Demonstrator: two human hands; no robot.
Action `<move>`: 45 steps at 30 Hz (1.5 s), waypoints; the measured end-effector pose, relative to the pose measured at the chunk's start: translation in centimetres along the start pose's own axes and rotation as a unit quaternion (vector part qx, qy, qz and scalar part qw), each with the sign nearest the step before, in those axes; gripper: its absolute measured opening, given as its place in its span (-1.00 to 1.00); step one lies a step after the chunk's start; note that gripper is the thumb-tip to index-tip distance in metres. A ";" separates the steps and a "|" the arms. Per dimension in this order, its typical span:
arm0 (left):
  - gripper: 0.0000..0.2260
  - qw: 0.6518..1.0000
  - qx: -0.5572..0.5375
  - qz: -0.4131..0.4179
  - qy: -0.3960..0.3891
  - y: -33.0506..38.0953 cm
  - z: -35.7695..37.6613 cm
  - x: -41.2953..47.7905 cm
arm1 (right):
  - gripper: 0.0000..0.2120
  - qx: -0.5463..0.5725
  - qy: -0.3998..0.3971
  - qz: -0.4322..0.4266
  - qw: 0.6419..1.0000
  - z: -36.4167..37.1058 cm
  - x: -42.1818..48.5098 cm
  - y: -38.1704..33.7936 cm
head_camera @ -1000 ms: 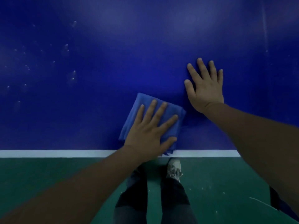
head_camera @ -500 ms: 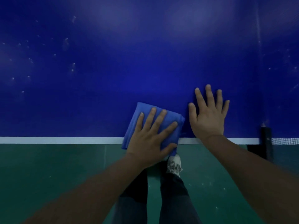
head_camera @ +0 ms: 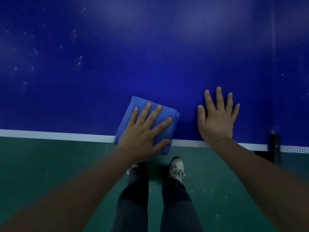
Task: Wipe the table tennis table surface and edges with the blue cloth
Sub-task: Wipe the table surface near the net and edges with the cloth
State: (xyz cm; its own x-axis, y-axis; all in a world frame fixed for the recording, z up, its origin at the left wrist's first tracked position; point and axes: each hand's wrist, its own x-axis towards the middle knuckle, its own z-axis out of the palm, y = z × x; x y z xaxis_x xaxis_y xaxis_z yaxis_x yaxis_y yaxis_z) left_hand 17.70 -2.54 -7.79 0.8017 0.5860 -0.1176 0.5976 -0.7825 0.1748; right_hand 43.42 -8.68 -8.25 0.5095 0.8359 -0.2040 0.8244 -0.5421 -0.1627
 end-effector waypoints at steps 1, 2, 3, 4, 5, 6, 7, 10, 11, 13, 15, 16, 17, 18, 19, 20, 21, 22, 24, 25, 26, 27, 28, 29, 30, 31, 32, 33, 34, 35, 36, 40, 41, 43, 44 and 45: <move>-0.39 1.000 0.011 0.022 -0.003 -2.2 -0.3 0.1 | -0.42 0.001 -0.001 -0.001 1.000 0.0 -0.1 0.0; -0.37 1.000 0.023 0.008 -0.003 -4.9 -0.5 0.3 | -0.42 0.000 -0.002 -0.003 1.000 0.0 -0.1 -0.1; -0.36 0.998 0.026 -0.049 -0.002 -7.9 -0.9 0.7 | -0.42 -0.003 -0.001 -0.007 1.000 0.0 -0.1 -0.2; -0.34 0.990 0.021 -0.138 0.007 -10.7 -1.3 1.0 | -0.42 -0.006 -0.002 -0.009 1.000 0.0 -0.1 -0.3; -0.34 0.973 -0.004 -0.229 0.019 -12.6 -1.8 1.2 | -0.42 -0.010 -0.006 -0.005 1.000 -0.1 -0.1 -0.3; -0.35 0.955 -0.022 -0.293 0.031 -12.9 -1.9 1.3 | -0.40 -0.016 -0.013 0.000 1.000 -0.2 -0.1 -0.3; -0.36 0.947 -0.016 -0.317 0.038 -12.0 -1.7 1.2 | -0.39 -0.024 -0.019 0.002 1.000 -0.4 -0.2 -0.4; -0.38 0.983 0.003 -0.183 0.030 -6.0 -0.3 -0.6 | -0.37 -0.046 -0.035 -0.077 0.995 -0.9 -0.6 -2.8; -0.38 0.993 0.005 -0.120 0.017 -5.0 -0.1 -1.8 | -0.38 -0.050 -0.041 -0.133 0.989 -1.0 -0.7 -4.2; -0.38 0.997 0.015 -0.081 0.011 -7.3 -0.3 -3.0 | -0.40 -0.056 -0.049 -0.238 0.968 -0.8 -0.3 -7.1; -0.35 0.982 0.016 -0.185 0.027 -12.7 -0.8 -3.4 | -0.40 -0.063 -0.062 -0.298 0.950 -0.7 1.7 -9.8; -0.34 0.964 0.013 -0.264 0.030 -15.7 -1.5 -3.7 | -0.40 -0.062 -0.061 -0.313 0.946 -0.8 3.3 -11.2; -0.33 0.943 0.002 -0.332 0.031 -18.0 -2.1 -4.1 | -0.39 -0.060 -0.053 -0.323 0.943 -1.0 5.3 -12.7; -0.32 0.927 -0.013 -0.374 0.032 -19.1 -2.4 -4.1 | -0.37 -0.060 -0.045 -0.330 0.941 -1.3 7.5 -14.4; -0.33 0.920 -0.018 -0.390 0.040 -18.9 -2.5 -4.0 | -0.36 -0.062 -0.041 -0.335 0.939 -1.5 9.5 -16.2; -0.34 0.921 -0.008 -0.385 0.050 -17.8 -2.2 -3.7 | -0.36 -0.066 -0.043 -0.335 0.939 -1.6 11.4 -18.1; -0.35 0.932 0.005 -0.358 0.054 -15.6 -1.8 -3.5 | -0.36 -0.071 -0.046 -0.328 0.941 -1.7 12.8 -19.5; -0.37 0.947 0.008 -0.317 0.058 -13.5 -1.3 -3.5 | -0.37 -0.075 -0.050 -0.315 0.945 -1.5 13.9 -20.7; -0.39 0.974 0.008 -0.221 0.057 -11.7 -0.3 -4.4 | -0.38 -0.077 -0.045 -0.291 0.953 -0.6 15.0 -22.1; -0.38 0.983 0.003 -0.174 0.053 -12.6 -0.4 -4.8 | -0.39 -0.076 -0.037 -0.284 0.955 -0.2 15.2 -22.3; -0.37 0.991 0.002 -0.128 0.042 -14.4 -0.8 -5.0 | -0.38 -0.073 -0.031 -0.283 0.956 0.0 15.3 -22.3; -0.37 0.995 0.013 -0.091 0.029 -16.7 -1.2 -4.9 | -0.38 -0.069 -0.031 -0.284 0.956 0.2 15.4 -22.2; -0.38 0.996 0.023 -0.080 0.022 -19.3 -1.9 -4.4 | -0.37 -0.065 -0.030 -0.283 0.957 0.3 15.4 -22.1; -0.39 0.993 0.031 -0.109 0.027 -22.2 -2.7 -3.3 | -0.36 -0.059 -0.028 -0.281 0.957 0.3 15.5 -22.1; -0.39 0.984 0.034 -0.173 0.035 -25.1 -3.5 -1.9 | -0.36 -0.055 -0.028 -0.282 0.958 0.3 15.6 -22.2; -0.37 0.966 0.028 -0.253 0.046 -27.8 -4.3 -0.2 | -0.36 -0.051 -0.027 -0.284 0.957 0.3 15.5 -22.4; -0.35 0.945 0.010 -0.324 0.045 -29.6 -5.0 1.6 | -0.37 -0.047 -0.025 -0.285 0.957 0.2 15.5 -22.4; -0.34 0.931 0.006 -0.361 0.041 -30.1 -5.3 3.1 | -0.37 -0.044 -0.021 -0.287 0.957 0.2 15.4 -22.5; -0.35 0.934 0.015 -0.355 0.039 -29.4 -5.1 4.0 | -0.37 -0.042 -0.018 -0.288 0.957 0.2 15.3 -22.5; -0.36 0.950 0.021 -0.308 0.043 -27.7 -4.6 4.3 | -0.38 -0.040 -0.016 -0.290 0.956 0.2 15.4 -22.5; -0.37 0.972 0.012 -0.229 0.043 -25.3 -4.0 3.8 | -0.38 -0.036 -0.016 -0.292 0.956 0.2 15.5 -22.5; -0.38 0.999 -0.003 -0.028 0.021 -23.0 -3.2 0.7 | -0.39 -0.029 -0.002 -0.295 0.955 0.3 15.5 -22.5; -0.40 0.998 0.020 -0.036 0.041 -25.3 -3.4 1.7 | -0.39 -0.031 -0.001 -0.298 0.954 0.3 15.5 -22.5; -0.38 0.986 0.038 -0.152 0.062 -30.3 -5.1 5.0 | -0.40 -0.032 -0.004 -0.300 0.954 0.3 15.6 -22.5; -0.35 0.970 0.022 -0.236 0.056 -32.4 -6.0 6.6 | -0.39 -0.031 -0.006 -0.299 0.954 0.4 15.7 -22.4; -0.33 0.954 0.010 -0.297 0.047 -33.2 -6.4 7.8 | -0.39 -0.030 -0.007 -0.298 0.954 0.4 15.6 -22.3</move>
State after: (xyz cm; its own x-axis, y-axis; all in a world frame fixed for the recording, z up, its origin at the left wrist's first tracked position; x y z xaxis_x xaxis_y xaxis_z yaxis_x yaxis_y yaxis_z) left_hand 4.08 29.35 -8.26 0.3169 0.9431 -0.1009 0.9472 -0.3092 0.0852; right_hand 32.87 16.48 -8.21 -0.0570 0.9928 -0.1050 0.9795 0.0353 -0.1981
